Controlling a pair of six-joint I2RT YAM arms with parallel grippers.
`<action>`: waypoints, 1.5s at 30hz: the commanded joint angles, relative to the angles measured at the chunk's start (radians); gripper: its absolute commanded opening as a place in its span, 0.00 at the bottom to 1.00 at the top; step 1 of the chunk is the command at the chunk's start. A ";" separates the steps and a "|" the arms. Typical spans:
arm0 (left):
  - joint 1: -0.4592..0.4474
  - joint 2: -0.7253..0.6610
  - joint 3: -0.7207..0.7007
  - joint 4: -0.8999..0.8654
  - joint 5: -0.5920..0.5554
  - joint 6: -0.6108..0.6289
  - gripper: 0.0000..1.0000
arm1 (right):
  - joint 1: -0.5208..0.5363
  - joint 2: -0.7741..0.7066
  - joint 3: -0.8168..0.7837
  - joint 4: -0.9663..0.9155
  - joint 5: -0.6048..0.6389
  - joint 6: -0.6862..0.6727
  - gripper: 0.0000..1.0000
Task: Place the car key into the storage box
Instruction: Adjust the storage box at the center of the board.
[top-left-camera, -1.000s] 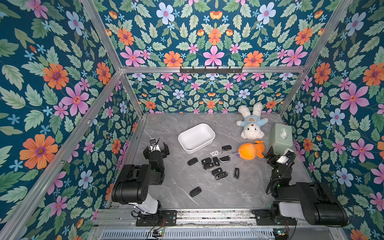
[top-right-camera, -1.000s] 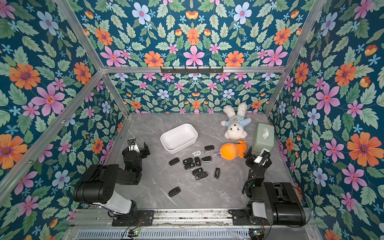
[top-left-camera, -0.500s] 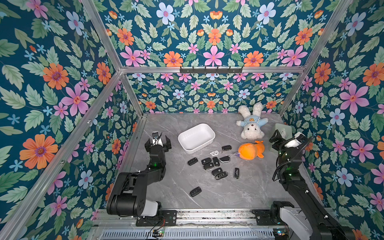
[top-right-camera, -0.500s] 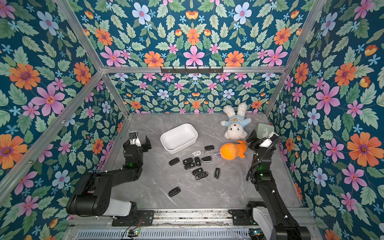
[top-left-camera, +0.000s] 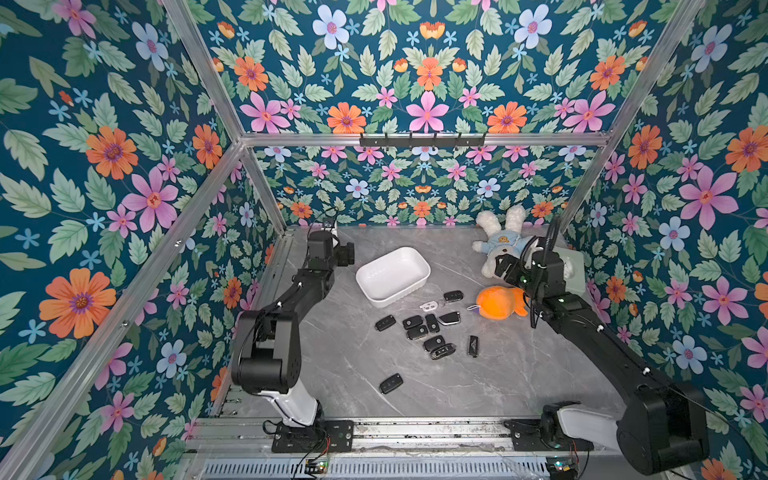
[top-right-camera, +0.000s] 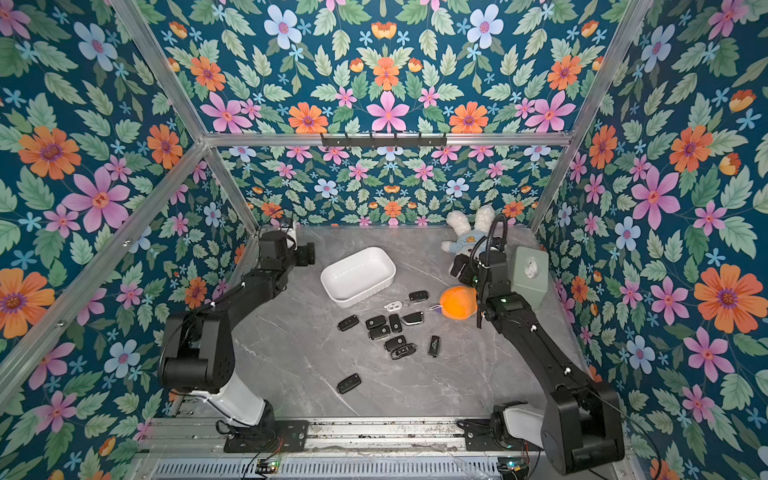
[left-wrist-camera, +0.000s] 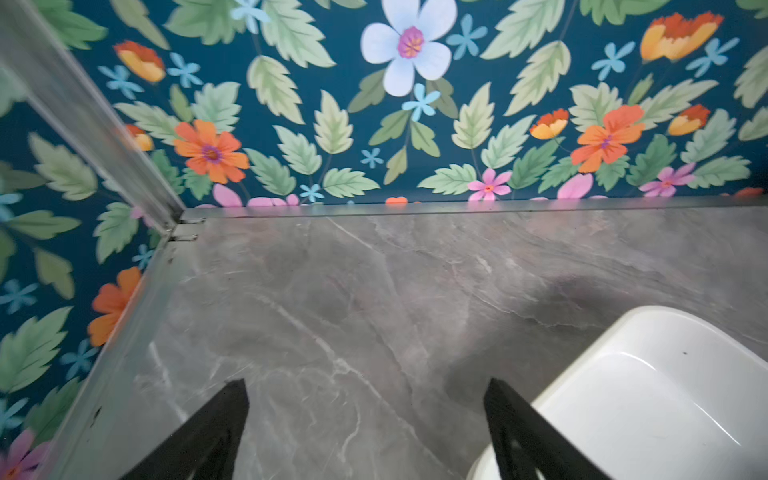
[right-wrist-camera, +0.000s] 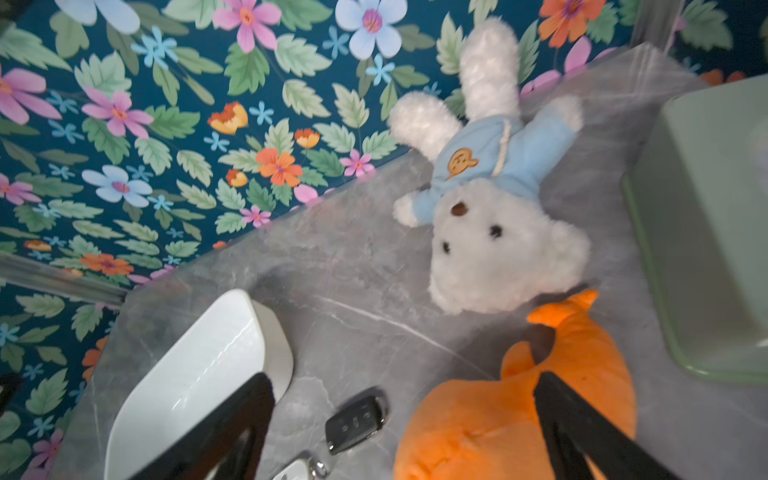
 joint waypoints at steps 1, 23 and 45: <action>0.000 0.081 0.105 -0.222 0.158 0.055 0.92 | 0.047 0.043 0.045 -0.104 -0.010 0.042 0.99; -0.108 0.408 0.444 -0.517 0.256 0.180 0.88 | 0.062 0.160 0.087 0.004 -0.254 0.129 0.99; -0.143 0.247 0.195 -0.389 0.157 0.007 0.32 | 0.109 0.245 0.084 -0.006 -0.310 0.151 0.94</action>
